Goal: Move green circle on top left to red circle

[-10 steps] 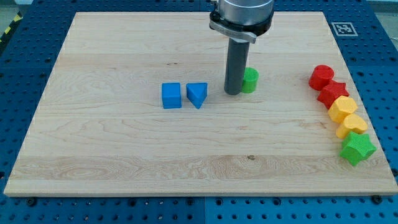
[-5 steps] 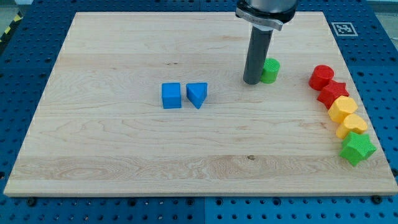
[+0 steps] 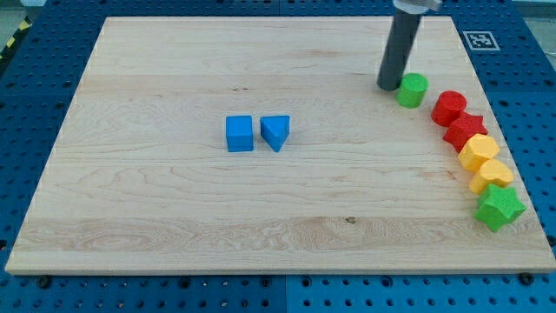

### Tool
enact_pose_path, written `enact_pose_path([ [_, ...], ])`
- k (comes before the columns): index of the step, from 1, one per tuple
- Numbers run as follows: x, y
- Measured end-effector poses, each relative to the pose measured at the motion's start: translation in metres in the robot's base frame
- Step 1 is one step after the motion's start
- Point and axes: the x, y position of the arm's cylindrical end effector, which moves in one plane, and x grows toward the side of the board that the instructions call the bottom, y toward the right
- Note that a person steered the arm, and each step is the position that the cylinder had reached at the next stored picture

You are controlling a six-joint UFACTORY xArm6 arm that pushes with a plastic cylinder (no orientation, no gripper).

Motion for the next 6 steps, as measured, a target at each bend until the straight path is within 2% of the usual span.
enact_pose_path([
  [2, 0.022, -0.021],
  [6, 0.015, 0.019],
])
